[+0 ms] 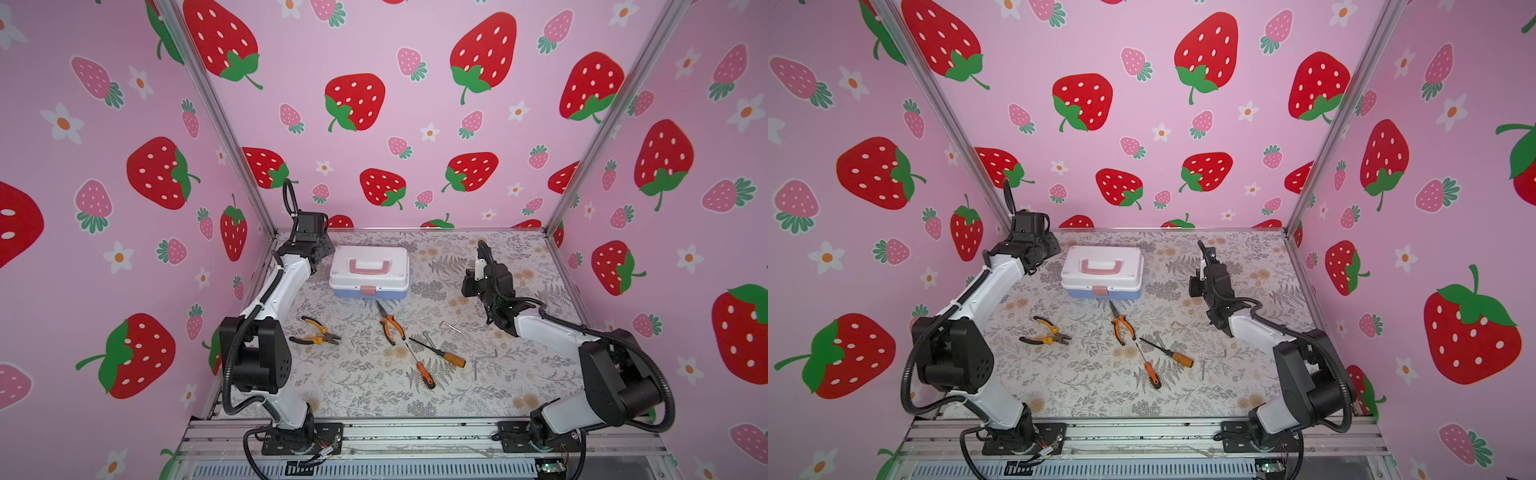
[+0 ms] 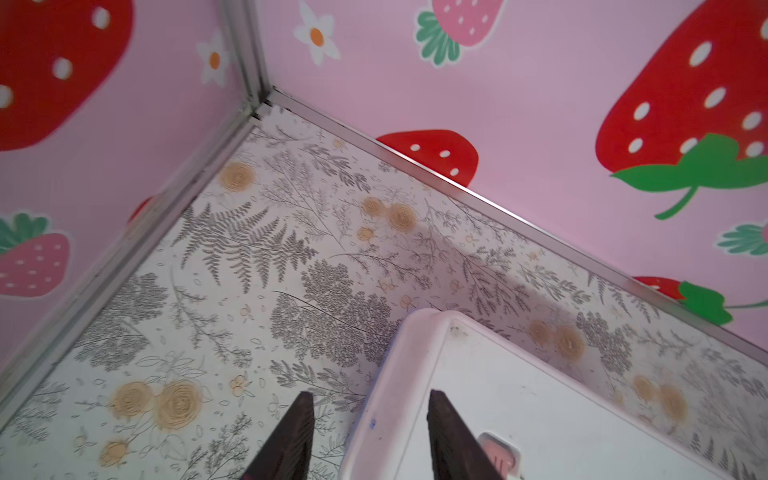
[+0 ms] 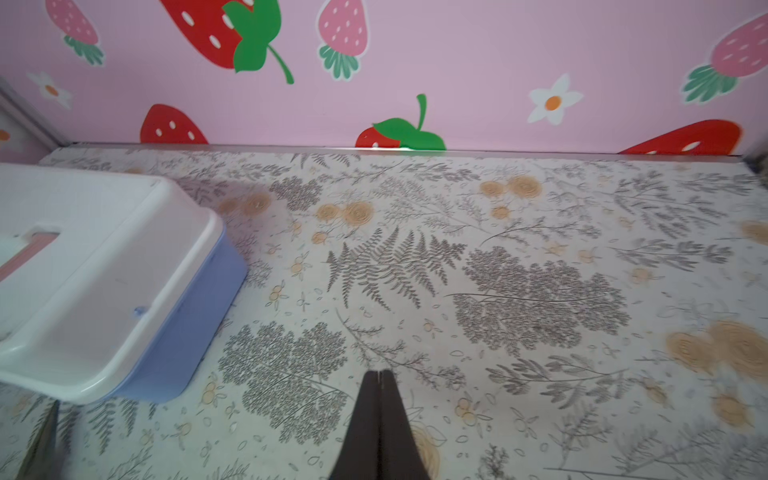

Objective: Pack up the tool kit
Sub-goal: 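Reach the left gripper to the tool box lid while the right gripper approaches its latch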

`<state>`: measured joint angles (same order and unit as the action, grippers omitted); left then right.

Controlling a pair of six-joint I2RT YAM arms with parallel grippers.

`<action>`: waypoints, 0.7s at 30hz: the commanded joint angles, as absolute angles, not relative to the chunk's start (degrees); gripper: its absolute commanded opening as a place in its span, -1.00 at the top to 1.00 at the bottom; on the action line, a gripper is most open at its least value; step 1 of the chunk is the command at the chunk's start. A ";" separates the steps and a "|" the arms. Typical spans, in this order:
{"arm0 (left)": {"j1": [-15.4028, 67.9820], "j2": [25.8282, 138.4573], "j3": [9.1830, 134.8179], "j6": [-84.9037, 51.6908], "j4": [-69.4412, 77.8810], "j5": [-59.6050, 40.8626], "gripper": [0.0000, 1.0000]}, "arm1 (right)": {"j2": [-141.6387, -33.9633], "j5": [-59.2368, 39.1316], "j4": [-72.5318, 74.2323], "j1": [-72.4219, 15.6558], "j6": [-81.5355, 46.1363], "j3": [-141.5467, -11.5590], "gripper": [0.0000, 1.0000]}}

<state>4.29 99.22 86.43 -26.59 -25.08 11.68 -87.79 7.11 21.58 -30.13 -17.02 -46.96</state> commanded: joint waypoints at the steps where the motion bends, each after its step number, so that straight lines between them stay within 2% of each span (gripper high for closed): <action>1: 4.25 100.46 88.14 -26.75 -28.76 4.67 -0.04 | -90.55 1.02 16.26 -31.76 -18.33 -50.71 0.97; 5: 4.24 99.79 83.58 -29.21 -24.58 3.95 -0.25 | -92.64 -2.70 13.83 -32.77 -19.73 -52.45 0.95; 10: 4.28 99.50 80.15 -33.05 -21.77 -0.54 -0.41 | -93.25 -4.50 12.13 -33.56 -20.57 -53.22 0.91; 21: 9.07 97.56 70.05 -42.19 -11.44 -9.58 -0.49 | -92.61 -6.07 10.41 -33.75 -21.09 -53.53 0.81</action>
